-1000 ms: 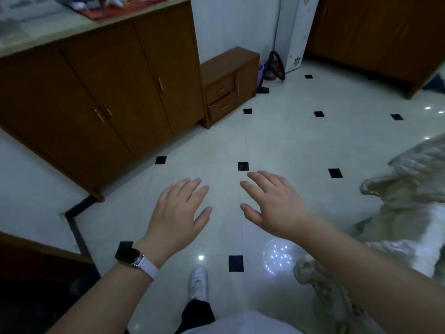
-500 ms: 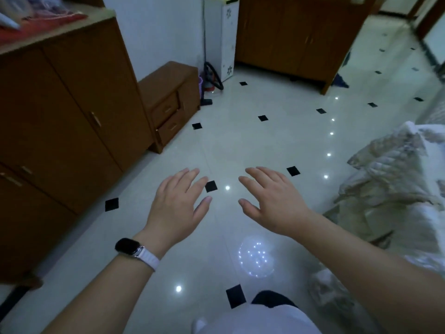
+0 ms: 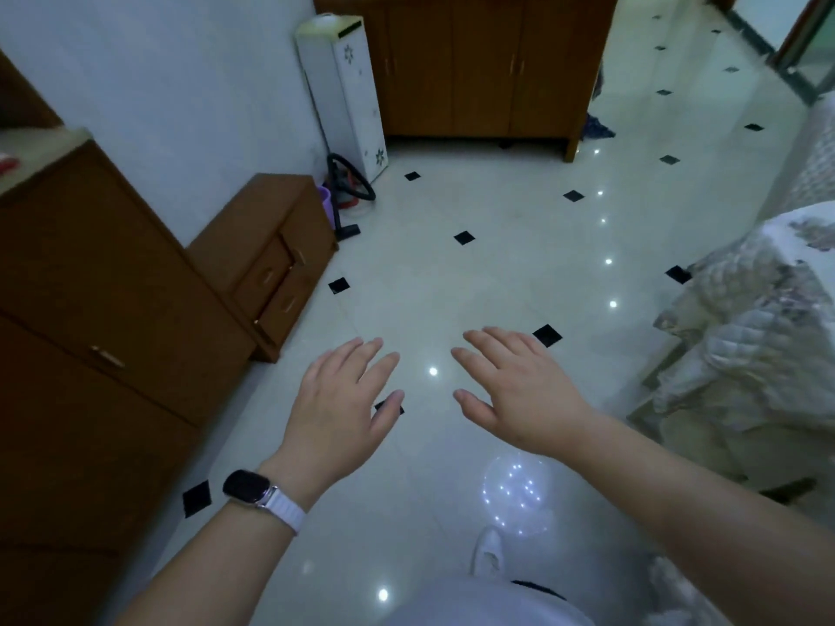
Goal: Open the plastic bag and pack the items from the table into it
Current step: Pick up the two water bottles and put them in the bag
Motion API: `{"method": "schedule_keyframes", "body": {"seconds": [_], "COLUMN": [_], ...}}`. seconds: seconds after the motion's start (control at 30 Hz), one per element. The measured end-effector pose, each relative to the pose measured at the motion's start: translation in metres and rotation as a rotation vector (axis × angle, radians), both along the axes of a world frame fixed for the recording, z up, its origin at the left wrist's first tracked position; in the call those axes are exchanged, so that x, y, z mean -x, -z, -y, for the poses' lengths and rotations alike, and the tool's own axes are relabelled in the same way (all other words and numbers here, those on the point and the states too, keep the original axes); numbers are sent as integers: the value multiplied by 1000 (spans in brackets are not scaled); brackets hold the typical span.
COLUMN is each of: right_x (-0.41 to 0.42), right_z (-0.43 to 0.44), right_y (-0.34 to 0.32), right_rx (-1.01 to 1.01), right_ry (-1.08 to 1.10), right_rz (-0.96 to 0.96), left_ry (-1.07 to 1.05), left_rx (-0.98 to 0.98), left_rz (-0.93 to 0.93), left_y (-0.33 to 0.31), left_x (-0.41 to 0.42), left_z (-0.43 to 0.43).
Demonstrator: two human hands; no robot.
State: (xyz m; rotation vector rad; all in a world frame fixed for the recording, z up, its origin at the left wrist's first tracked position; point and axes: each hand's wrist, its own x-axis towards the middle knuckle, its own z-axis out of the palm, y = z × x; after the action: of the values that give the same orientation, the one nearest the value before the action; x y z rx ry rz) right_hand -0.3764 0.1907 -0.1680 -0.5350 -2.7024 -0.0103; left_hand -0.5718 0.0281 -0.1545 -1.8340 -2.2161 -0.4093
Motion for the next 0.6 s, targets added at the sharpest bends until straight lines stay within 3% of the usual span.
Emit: {"method": "schedule_keyframes", "body": {"seconds": [0.3, 0.6], "right_x": [10, 32], "right_z": [-135, -240], "right_y": [-15, 3], "right_rx": [3, -22], "right_ry": [149, 370], "right_rz": [-47, -34], "left_ry": [179, 365], "left_rx": [-45, -67], "left_rz": [-63, -33], "left_y": [-20, 1], "left_x": [22, 76], "left_z": [-168, -316]}}
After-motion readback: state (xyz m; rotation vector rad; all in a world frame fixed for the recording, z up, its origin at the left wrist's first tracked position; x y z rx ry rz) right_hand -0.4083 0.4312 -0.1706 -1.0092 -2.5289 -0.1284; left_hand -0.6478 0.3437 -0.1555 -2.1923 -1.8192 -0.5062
